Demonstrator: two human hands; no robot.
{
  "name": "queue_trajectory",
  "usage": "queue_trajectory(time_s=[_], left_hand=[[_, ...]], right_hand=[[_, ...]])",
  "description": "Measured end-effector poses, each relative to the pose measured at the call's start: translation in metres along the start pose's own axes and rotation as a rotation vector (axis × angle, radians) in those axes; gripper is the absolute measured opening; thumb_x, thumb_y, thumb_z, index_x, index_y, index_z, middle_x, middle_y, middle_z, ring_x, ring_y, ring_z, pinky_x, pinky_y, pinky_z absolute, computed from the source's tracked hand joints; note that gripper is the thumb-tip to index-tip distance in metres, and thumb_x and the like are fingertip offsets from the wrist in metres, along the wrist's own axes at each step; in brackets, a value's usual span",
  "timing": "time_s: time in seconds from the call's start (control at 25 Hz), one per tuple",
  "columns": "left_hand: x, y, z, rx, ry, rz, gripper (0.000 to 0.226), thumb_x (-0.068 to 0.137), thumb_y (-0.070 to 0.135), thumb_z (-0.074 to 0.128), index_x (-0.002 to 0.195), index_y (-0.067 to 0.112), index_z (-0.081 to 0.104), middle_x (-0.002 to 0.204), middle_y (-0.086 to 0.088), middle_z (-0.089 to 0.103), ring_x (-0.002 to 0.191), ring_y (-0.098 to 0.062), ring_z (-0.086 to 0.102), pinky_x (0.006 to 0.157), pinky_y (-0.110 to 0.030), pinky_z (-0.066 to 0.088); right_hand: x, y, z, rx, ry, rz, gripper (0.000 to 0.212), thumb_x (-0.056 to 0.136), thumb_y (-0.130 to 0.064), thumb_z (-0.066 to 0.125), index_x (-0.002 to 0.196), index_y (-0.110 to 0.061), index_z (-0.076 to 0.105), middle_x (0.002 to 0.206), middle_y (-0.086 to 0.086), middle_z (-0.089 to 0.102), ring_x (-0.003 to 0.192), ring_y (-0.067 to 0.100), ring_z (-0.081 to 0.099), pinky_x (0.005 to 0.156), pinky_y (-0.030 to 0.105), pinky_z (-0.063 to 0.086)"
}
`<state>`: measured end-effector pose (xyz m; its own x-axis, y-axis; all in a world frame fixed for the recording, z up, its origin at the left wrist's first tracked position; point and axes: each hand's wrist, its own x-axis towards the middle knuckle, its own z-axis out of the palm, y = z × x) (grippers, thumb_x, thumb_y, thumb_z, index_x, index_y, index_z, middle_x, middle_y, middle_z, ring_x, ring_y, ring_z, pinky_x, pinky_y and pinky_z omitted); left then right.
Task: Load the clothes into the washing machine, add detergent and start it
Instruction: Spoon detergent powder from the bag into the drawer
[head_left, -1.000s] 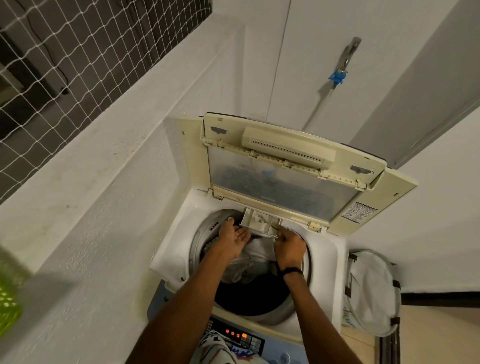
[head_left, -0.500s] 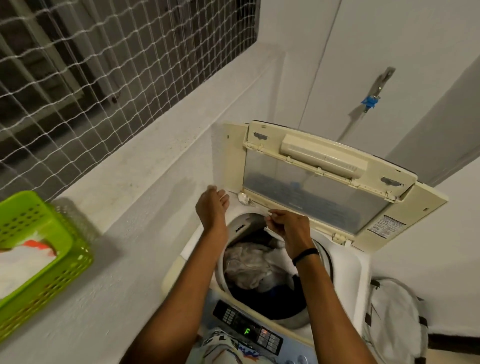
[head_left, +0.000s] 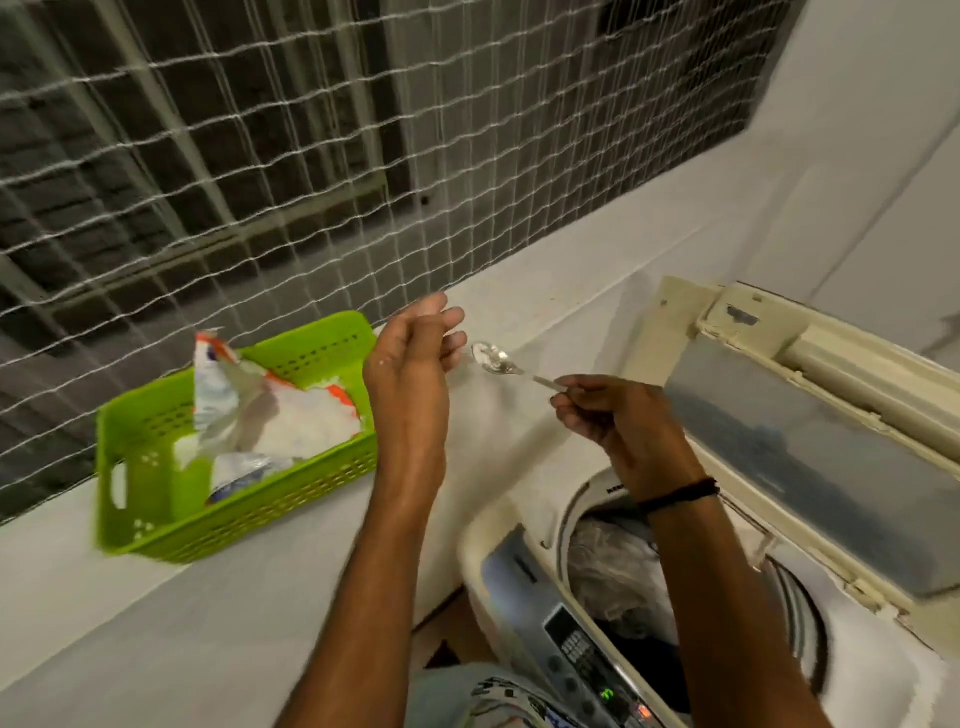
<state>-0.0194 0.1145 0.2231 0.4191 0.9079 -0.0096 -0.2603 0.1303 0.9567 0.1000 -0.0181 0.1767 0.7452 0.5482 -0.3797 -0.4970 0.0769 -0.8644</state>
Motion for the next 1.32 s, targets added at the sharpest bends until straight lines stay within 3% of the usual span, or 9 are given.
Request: queue_trajectory(time_s=[0.24,0.36,0.52,0.68,0.8,0.96,1.12,1.24,1.32], left_hand=[[0.018,0.054,-0.111,0.361,0.336,0.351,0.009,0.093,0.029,0.064,0.087,0.029,0.070,0.080,0.009,0.072,0.074,-0.004,0.064,0.074,-0.024,0.052],[0.028,0.058,-0.161,0.595,0.458,0.261,0.016,0.089,0.040,0.063,0.093,0.028,0.072,0.082,0.011,0.072,0.078,-0.007,0.067,0.080,-0.030,0.055],[0.043,0.043,-0.208,0.936,0.433,0.005,0.031,0.087,0.044,0.060,0.104,0.022,0.072,0.099,-0.003,0.075,0.096,-0.029,0.068,0.090,-0.044,0.053],[0.048,0.035,-0.212,0.991,0.289,-0.136,0.026,0.089,0.048,0.061,0.080,0.025,0.068,0.091,-0.004,0.073,0.091,-0.031,0.065,0.083,-0.037,0.051],[0.053,0.030,-0.211,0.932,0.251,-0.163,0.031,0.092,0.042,0.060,0.068,0.022,0.062,0.081,-0.006,0.069,0.085,-0.030,0.064,0.077,-0.034,0.048],[0.057,0.026,-0.208,0.921,0.225,-0.143,0.020,0.096,0.035,0.052,0.087,0.021,0.063,0.097,-0.011,0.071,0.096,-0.035,0.064,0.088,-0.045,0.052],[0.057,0.026,-0.206,0.845,0.211,-0.092,0.017,0.097,0.034,0.046,0.086,0.023,0.054,0.099,-0.021,0.068,0.094,-0.041,0.064,0.084,-0.051,0.054],[0.059,0.019,-0.214,0.796,0.228,-0.090,0.020,0.084,0.050,0.041,0.082,0.036,0.055,0.094,-0.021,0.067,0.091,-0.043,0.066,0.080,-0.059,0.055],[0.066,0.006,-0.226,0.779,0.236,-0.090,0.023,0.077,0.058,0.040,0.081,0.043,0.057,0.090,-0.014,0.068,0.091,-0.039,0.067,0.080,-0.060,0.056]], right_hand=[[-0.009,0.004,0.122,-0.246,-0.270,-0.111,0.014,0.084,0.009,0.059,0.088,0.008,0.072,0.073,0.024,0.069,0.062,0.028,0.067,0.059,0.029,0.060],[-0.004,0.024,0.171,-0.655,-0.290,-0.297,0.018,0.080,-0.006,0.059,0.077,-0.006,0.077,0.070,0.014,0.073,0.067,0.032,0.070,0.068,0.039,0.061],[-0.003,0.040,0.210,-1.254,-0.184,-0.537,0.024,0.078,-0.022,0.060,0.095,-0.012,0.075,0.102,0.011,0.071,0.105,0.037,0.057,0.088,0.033,0.042],[0.004,0.046,0.224,-1.280,-0.137,-0.525,0.027,0.081,-0.019,0.062,0.105,-0.005,0.065,0.113,0.014,0.065,0.113,0.036,0.050,0.091,0.035,0.035],[0.012,0.051,0.228,-1.299,-0.155,-0.483,0.028,0.079,-0.022,0.058,0.097,-0.004,0.068,0.103,0.017,0.068,0.106,0.039,0.054,0.087,0.036,0.042],[0.019,0.053,0.234,-1.210,-0.267,-0.286,0.035,0.064,-0.029,0.047,0.074,-0.008,0.072,0.077,0.012,0.074,0.085,0.028,0.068,0.080,0.032,0.054],[0.020,0.053,0.241,-1.054,-0.390,0.043,0.020,0.075,-0.014,0.061,0.089,-0.002,0.068,0.079,0.013,0.073,0.060,0.024,0.067,0.054,0.027,0.055],[0.022,0.055,0.241,-0.981,-0.450,0.113,0.016,0.056,-0.010,0.052,0.063,-0.004,0.066,0.064,0.014,0.064,0.059,0.028,0.054,0.055,0.036,0.053],[0.033,0.063,0.238,-0.892,-0.455,0.147,0.041,0.042,-0.011,0.045,0.069,0.005,0.070,0.064,0.018,0.063,0.066,0.029,0.051,0.071,0.053,0.054]])
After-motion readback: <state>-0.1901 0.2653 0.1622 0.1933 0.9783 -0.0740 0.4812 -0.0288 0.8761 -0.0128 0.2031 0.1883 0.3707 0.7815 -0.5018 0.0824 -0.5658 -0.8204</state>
